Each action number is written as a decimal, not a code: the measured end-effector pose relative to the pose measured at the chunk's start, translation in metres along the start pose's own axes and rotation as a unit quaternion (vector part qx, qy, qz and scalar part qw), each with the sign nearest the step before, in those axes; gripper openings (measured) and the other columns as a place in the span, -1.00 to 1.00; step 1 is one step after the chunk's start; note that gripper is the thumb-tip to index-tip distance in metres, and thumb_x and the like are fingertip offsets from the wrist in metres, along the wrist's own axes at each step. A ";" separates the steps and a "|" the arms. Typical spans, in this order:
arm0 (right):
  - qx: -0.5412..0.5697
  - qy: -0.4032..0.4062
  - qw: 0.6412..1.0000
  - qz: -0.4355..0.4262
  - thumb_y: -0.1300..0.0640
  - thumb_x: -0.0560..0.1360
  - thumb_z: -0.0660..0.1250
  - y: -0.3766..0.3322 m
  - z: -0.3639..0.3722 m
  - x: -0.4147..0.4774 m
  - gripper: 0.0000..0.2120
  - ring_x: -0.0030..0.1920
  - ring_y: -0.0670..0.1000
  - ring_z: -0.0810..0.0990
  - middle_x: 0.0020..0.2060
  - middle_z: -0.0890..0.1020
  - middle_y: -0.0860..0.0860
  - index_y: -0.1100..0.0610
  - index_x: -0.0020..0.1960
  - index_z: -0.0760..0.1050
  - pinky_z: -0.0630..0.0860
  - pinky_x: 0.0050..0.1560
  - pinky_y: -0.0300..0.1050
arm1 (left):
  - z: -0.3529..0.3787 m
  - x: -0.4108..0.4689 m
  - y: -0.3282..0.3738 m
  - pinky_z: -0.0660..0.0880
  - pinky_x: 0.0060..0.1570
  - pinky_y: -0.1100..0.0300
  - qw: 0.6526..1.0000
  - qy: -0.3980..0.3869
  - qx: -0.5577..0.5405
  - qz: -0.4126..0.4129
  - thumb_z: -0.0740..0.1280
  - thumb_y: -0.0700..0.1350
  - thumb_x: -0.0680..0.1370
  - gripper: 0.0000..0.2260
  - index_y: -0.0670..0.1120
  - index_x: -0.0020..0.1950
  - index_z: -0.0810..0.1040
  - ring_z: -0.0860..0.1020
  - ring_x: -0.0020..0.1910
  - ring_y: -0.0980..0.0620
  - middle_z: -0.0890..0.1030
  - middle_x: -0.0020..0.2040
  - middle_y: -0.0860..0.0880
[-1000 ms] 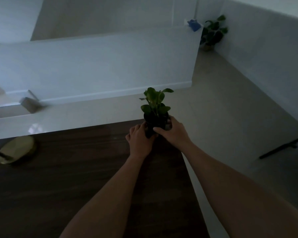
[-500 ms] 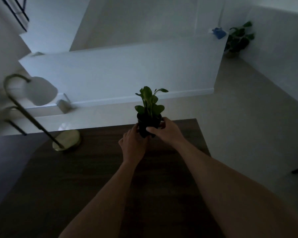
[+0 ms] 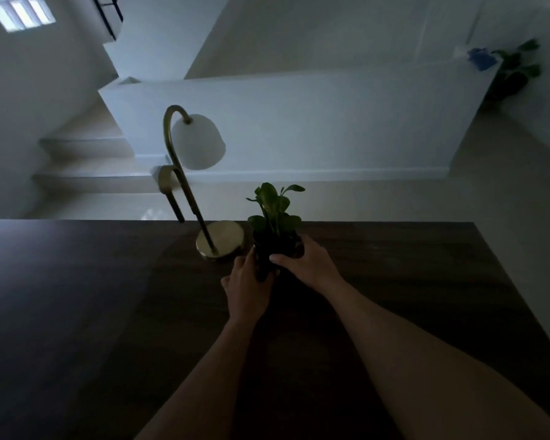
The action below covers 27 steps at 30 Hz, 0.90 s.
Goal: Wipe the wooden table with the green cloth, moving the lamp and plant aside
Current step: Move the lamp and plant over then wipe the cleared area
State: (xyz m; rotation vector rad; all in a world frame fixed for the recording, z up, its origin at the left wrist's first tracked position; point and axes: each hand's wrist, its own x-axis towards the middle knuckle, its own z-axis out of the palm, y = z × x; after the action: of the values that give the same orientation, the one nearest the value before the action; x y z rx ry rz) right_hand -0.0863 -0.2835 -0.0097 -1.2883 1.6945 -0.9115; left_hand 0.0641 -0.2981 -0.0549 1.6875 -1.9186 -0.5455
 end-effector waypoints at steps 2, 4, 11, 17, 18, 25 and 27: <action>0.005 0.010 1.000 0.001 -0.19 0.34 0.49 -0.003 0.011 0.008 -0.32 0.25 0.01 0.50 0.25 0.54 -0.01 0.04 0.36 0.39 0.37 0.09 -0.18 | -0.002 0.009 -0.008 0.26 0.18 0.00 1.000 0.002 -0.016 -0.003 0.33 0.10 0.54 -0.46 0.11 0.49 0.26 0.47 0.23 -0.01 0.45 0.30 -0.02; 0.012 0.023 1.000 0.000 -0.17 0.35 0.49 -0.006 0.019 0.015 -0.32 0.25 0.00 0.49 0.26 0.53 -0.01 0.03 0.37 0.37 0.38 0.12 -0.18 | -0.001 0.019 -0.015 0.33 0.23 -0.05 0.999 0.006 -0.033 0.001 0.31 0.07 0.55 -0.49 0.09 0.48 0.28 0.49 0.25 -0.04 0.45 0.34 -0.03; -0.013 0.080 0.996 0.020 -0.20 0.36 0.47 -0.009 0.039 0.037 -0.27 0.30 0.04 0.46 0.30 0.50 0.01 0.03 0.41 0.30 0.42 0.22 -0.09 | 0.007 0.037 -0.015 0.47 0.20 -0.05 0.997 -0.005 -0.076 0.003 0.26 -0.05 0.58 -0.57 0.02 0.45 0.31 0.51 0.24 -0.01 0.50 0.33 0.00; -0.059 0.074 0.995 0.035 -0.24 0.40 0.40 -0.008 0.041 0.041 -0.28 0.35 0.10 0.42 0.35 0.46 0.05 -0.01 0.45 0.25 0.40 0.32 0.05 | 0.009 0.035 -0.018 0.47 0.20 -0.08 0.997 -0.012 -0.076 0.009 0.26 -0.06 0.58 -0.60 -0.02 0.41 0.36 0.51 0.23 -0.02 0.48 0.32 -0.01; -0.073 0.075 0.994 0.042 -0.24 0.42 0.37 -0.005 0.039 0.036 -0.28 0.36 0.11 0.40 0.36 0.43 0.06 -0.01 0.47 0.23 0.39 0.33 0.06 | 0.009 0.032 -0.017 0.46 0.18 -0.05 0.997 -0.009 -0.072 0.004 0.26 -0.06 0.58 -0.65 -0.04 0.36 0.41 0.53 0.18 -0.02 0.49 0.28 -0.01; -0.180 0.129 0.973 0.065 -0.04 0.62 0.15 0.033 -0.027 -0.059 -0.74 -0.16 -0.01 0.56 -0.18 0.58 -0.01 0.05 -0.11 0.50 0.46 -0.15 -0.10 | 0.023 -0.031 0.040 0.42 0.05 0.06 0.996 -0.064 -0.039 0.051 0.28 -0.09 0.56 -0.98 0.02 -0.04 0.50 0.54 -0.12 0.07 0.56 -0.08 0.04; -0.200 0.149 0.965 0.078 -0.03 0.61 0.15 0.047 -0.045 -0.088 -0.71 -0.24 -0.03 0.53 -0.26 0.56 0.00 0.06 -0.21 0.46 0.43 -0.20 -0.09 | 0.030 -0.051 0.057 0.48 0.03 -0.01 0.989 -0.091 -0.041 0.105 0.29 -0.08 0.56 -0.97 0.03 -0.08 0.49 0.56 -0.16 0.05 0.57 -0.15 0.06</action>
State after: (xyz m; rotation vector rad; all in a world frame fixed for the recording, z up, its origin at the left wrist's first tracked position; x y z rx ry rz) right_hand -0.1316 -0.1841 -0.0178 -1.2925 2.2722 -0.7170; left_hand 0.0050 -0.2407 -0.0494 1.4044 -2.1390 -0.7060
